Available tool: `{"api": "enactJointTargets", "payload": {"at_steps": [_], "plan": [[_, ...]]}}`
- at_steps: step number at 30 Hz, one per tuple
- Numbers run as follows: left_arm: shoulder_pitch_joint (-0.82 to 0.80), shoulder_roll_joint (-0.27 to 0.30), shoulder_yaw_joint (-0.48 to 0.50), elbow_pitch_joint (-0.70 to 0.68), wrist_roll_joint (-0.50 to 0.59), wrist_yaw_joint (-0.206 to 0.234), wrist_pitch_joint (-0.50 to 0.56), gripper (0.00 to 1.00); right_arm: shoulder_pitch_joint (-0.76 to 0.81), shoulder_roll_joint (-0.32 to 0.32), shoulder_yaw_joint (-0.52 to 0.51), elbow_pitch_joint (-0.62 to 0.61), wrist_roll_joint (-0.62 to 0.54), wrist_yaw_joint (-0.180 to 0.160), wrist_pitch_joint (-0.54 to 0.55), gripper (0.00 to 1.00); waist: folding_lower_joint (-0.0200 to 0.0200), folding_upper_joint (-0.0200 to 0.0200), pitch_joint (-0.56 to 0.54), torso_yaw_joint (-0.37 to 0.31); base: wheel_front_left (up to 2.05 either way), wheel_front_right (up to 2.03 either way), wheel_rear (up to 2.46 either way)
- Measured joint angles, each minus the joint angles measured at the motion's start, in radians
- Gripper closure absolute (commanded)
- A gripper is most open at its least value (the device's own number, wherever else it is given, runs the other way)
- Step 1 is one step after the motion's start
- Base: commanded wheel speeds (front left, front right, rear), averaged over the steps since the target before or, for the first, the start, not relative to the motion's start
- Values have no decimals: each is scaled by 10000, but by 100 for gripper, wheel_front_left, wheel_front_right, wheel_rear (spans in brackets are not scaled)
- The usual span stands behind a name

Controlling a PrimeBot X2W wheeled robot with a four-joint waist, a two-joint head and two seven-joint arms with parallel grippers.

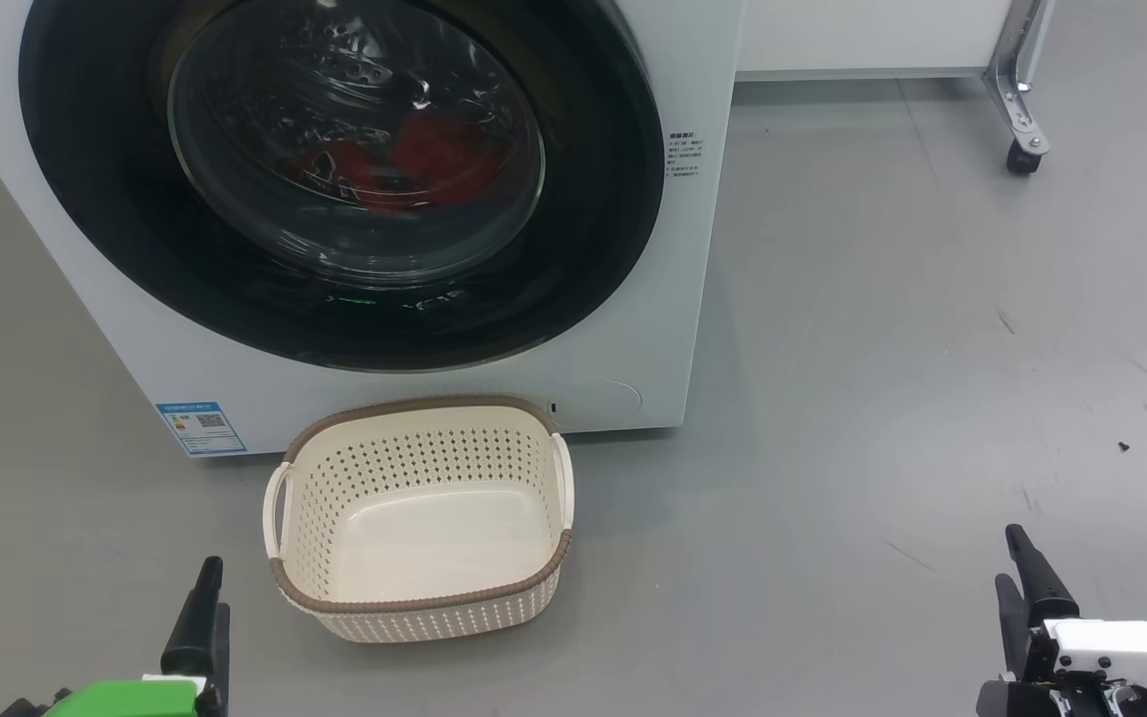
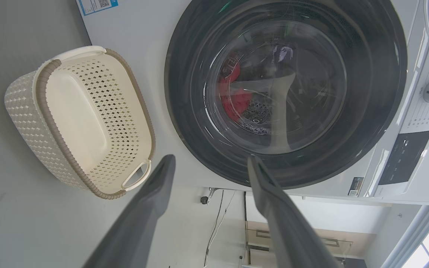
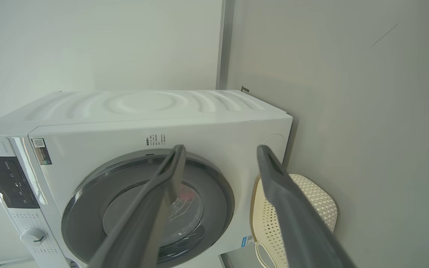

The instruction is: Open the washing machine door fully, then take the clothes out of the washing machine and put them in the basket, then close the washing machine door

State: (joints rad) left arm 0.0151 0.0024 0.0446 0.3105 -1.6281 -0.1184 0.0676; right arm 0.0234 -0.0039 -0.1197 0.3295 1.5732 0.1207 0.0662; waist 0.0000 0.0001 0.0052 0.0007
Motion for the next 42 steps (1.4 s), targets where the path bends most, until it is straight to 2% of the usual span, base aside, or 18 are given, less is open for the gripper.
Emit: {"api": "enactJointTargets", "payload": {"at_steps": [13,23,32,42], "plan": [[-213,359,-460,-483,1338,-2,-593,0,-99,-433,383,-90,-1350,0,-562,0,0,0,37,16,0,0,0],[-336,859,-941,-639,3434,-2,-1041,0,-278,-905,926,-132,-3267,-23,-1007,0,0,0,60,27,0,0,0],[-420,1001,-1206,-821,4984,77,-1319,0,-393,-1147,1411,-198,-4715,-107,-1266,0,0,0,47,39,0,0,0],[-483,1151,-1810,-1018,6939,249,-1661,0,-573,-1423,2008,-357,-6698,-376,-1655,0,0,0,33,49,0,0,0]]}}
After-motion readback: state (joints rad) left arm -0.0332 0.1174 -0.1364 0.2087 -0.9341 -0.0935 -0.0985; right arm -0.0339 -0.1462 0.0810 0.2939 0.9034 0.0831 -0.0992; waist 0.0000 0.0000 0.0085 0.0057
